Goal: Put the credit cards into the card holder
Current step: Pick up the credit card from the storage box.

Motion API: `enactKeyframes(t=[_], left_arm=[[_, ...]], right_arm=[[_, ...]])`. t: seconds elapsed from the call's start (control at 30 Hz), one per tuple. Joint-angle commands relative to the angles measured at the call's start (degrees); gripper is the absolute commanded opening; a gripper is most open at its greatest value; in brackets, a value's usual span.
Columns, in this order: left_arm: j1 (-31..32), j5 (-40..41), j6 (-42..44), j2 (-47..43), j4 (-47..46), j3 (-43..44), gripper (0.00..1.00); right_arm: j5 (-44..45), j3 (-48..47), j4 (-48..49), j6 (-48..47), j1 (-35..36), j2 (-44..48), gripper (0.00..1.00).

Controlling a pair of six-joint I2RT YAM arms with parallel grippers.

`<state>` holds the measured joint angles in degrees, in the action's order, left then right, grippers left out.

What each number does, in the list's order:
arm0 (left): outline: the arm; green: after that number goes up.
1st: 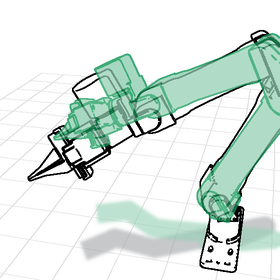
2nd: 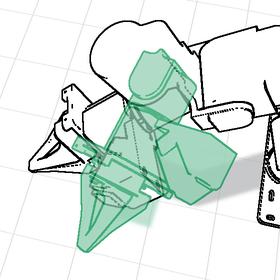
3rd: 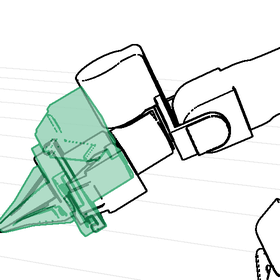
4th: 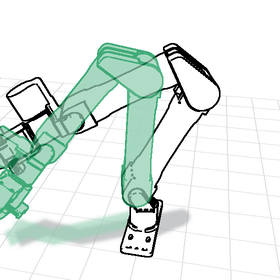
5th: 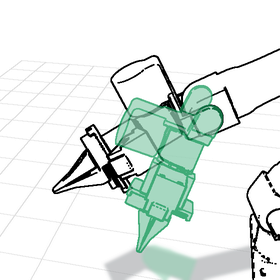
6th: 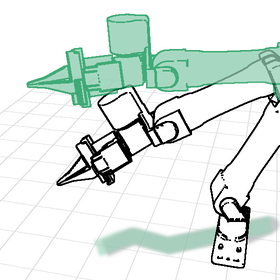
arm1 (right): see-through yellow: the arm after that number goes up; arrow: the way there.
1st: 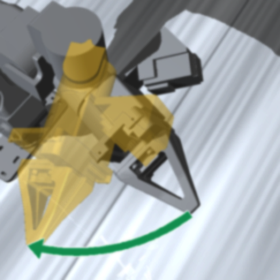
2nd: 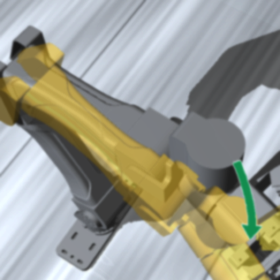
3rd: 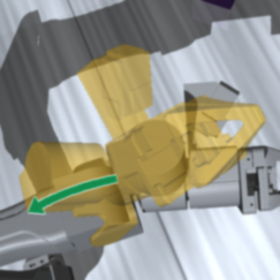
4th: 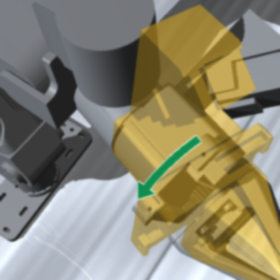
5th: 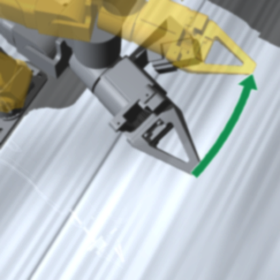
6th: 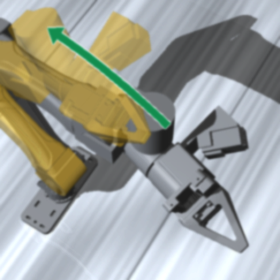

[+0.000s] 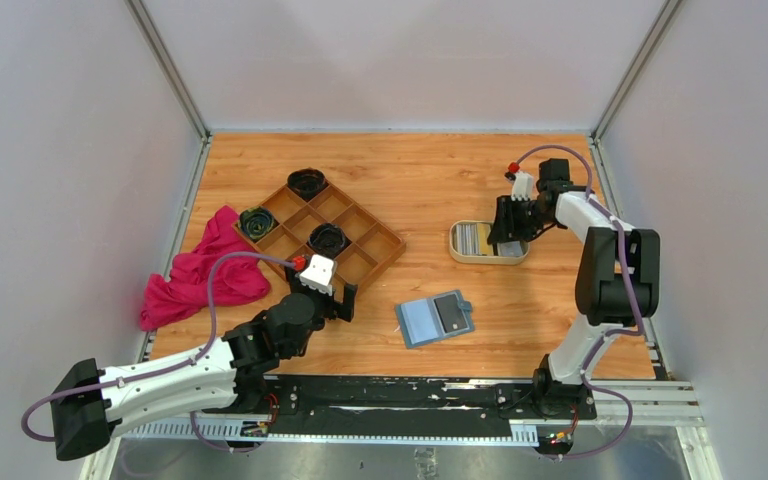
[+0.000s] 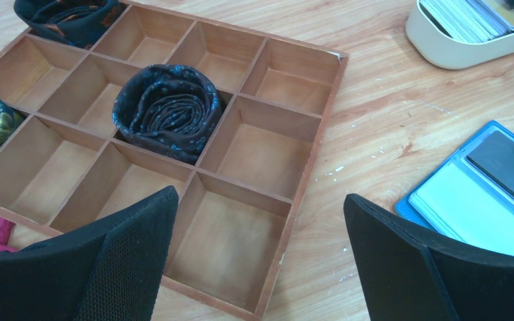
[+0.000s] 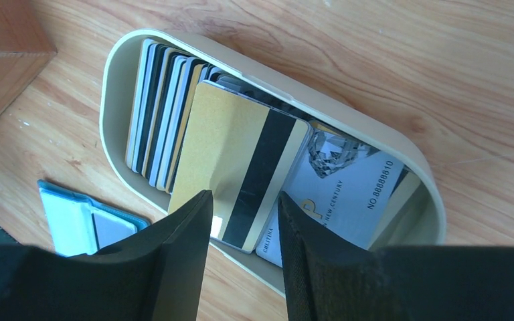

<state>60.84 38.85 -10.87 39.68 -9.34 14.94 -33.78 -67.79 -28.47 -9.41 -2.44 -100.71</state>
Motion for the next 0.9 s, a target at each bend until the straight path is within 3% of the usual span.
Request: enactKeyframes(t=[0.0, 0.23, 0.43, 0.67, 0.87], left_arm=[[-0.31, 1.84, 0.24, -0.23, -1.68, 0.09, 1.00], [-0.24, 1.76, 0.24, 0.24, -1.68, 0.40, 1.00], [-0.28, 0.71, 0.59, 0.47, -1.69, 1.01, 1.00], [-0.28, -10.12, -4.66, 3.26, -5.23, 6.19, 0.96], [-0.28, -20.70, -9.85, 16.58, -8.19, 16.53, 0.86]], right_arm=[[-3.15, -1.20, -2.29, 1.38, -0.73, -1.73, 0.45], [-4.16, -1.68, -2.30, 1.59, 0.63, -2.60, 0.52], [-2.05, -1.95, -2.29, 1.67, 1.89, -3.78, 0.50], [-2.10, -2.33, -2.38, 2.19, 2.14, -5.59, 0.43], [-4.87, -2.51, -2.38, 2.53, 2.13, -5.32, 0.43]])
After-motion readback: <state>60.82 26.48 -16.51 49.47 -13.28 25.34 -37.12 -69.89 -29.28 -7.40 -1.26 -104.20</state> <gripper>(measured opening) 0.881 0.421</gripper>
